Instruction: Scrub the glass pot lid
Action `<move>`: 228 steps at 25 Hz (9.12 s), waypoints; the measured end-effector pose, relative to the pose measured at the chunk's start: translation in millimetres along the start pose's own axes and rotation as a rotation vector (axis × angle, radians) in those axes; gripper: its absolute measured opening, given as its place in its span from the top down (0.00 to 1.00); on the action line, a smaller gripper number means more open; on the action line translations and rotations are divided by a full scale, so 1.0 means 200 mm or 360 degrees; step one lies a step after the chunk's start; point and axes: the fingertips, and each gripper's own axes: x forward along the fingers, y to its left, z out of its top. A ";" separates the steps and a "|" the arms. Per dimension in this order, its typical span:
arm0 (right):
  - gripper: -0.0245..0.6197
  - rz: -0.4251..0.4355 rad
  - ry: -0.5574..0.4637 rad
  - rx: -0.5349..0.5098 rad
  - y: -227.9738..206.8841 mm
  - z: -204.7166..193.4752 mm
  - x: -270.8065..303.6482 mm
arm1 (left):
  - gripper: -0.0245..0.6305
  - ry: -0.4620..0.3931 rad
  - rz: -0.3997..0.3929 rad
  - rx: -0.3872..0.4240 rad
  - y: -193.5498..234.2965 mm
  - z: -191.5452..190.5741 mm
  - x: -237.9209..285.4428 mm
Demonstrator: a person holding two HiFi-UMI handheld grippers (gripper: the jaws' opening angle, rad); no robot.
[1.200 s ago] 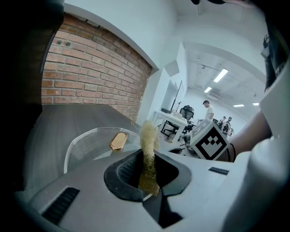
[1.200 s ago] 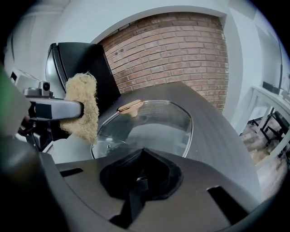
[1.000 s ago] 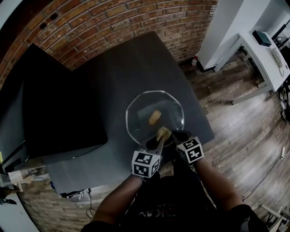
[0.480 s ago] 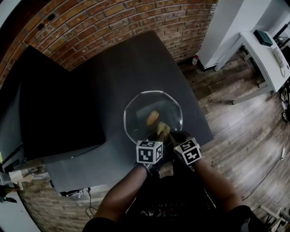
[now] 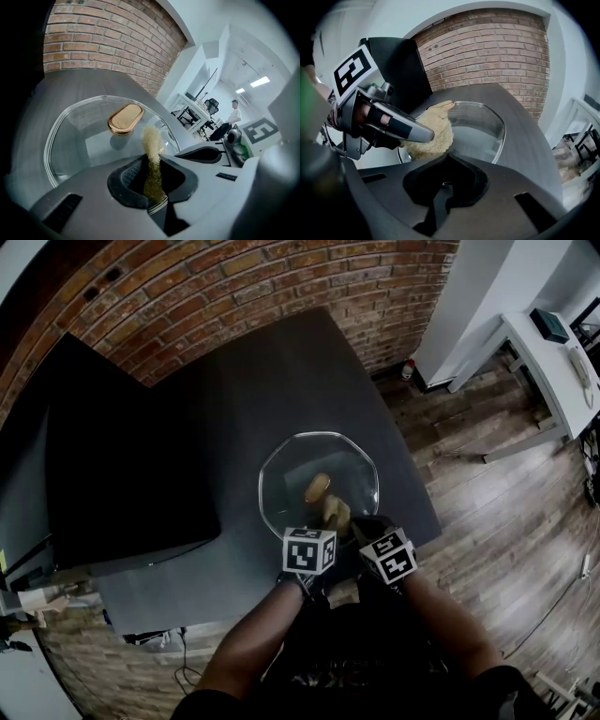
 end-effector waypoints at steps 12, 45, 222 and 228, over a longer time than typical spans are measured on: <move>0.93 0.0004 0.0007 -0.0018 0.01 0.02 0.01 | 0.87 -0.0021 0.0041 -0.0090 0.14 -0.04 -0.10; 0.93 -0.0046 0.0020 -0.0001 0.02 0.02 0.02 | 0.87 -0.0087 0.0330 -0.0254 0.65 -0.19 -0.38; 0.93 0.0071 -0.0016 0.0029 0.00 0.05 0.07 | 0.87 0.1003 -0.0418 0.0392 0.12 0.63 0.46; 0.93 0.0074 -0.0016 0.0039 0.01 0.06 0.07 | 0.87 0.0816 -0.0367 0.0171 0.26 0.68 0.40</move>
